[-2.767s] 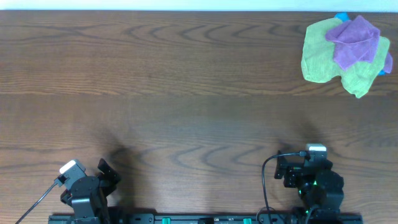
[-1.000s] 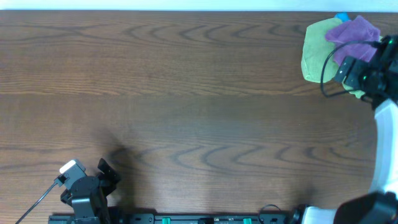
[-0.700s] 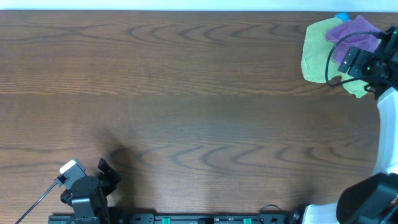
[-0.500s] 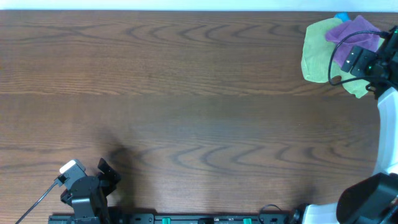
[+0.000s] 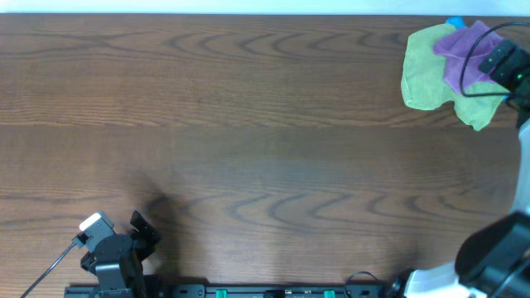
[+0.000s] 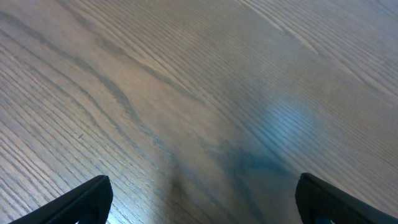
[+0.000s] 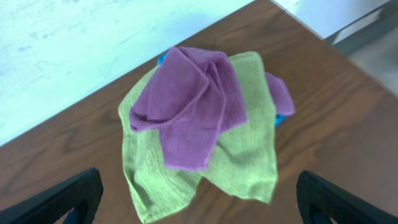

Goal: Fold the cloth
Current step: 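Reach the right gripper to the purple cloth atop the green cloth and grasp it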

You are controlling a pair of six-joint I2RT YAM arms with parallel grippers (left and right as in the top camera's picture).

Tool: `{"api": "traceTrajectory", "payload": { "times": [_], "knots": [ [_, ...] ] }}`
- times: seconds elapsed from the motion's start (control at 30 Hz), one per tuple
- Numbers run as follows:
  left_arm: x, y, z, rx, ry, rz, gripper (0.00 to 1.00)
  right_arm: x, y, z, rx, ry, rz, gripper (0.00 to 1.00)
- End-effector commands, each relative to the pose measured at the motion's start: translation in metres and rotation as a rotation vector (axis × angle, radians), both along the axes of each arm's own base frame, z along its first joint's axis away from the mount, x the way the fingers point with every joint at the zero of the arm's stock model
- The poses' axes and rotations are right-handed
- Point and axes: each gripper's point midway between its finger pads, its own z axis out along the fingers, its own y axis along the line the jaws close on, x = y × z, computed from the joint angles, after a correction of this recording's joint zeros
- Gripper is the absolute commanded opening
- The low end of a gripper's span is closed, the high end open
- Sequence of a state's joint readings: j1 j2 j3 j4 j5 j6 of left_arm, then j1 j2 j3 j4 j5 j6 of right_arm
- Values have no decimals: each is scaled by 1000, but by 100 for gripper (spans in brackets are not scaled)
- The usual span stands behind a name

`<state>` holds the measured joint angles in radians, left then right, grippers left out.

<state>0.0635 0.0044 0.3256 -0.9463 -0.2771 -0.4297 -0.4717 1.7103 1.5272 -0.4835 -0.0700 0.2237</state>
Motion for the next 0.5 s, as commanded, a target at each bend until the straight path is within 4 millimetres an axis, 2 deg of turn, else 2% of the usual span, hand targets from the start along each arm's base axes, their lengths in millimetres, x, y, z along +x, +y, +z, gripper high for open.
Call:
{"api": "traceTrajectory", "payload": {
  "times": [0.0,0.17,0.27,0.47],
  "knots": [
    [-5,3,-17,13,58,13,95,26,-4,-13,92,-18,41,99],
    [-5,3,-17,13,58,13,95,70,-13,-32,158,-35,55,99],
    [-5,3,-17,13,58,13,95,90,-18,-49,199,-41,33,99],
    [-5,3,-17,13,59,12,95,109,-24,-84,247,-45,-2,93]
  ]
}}
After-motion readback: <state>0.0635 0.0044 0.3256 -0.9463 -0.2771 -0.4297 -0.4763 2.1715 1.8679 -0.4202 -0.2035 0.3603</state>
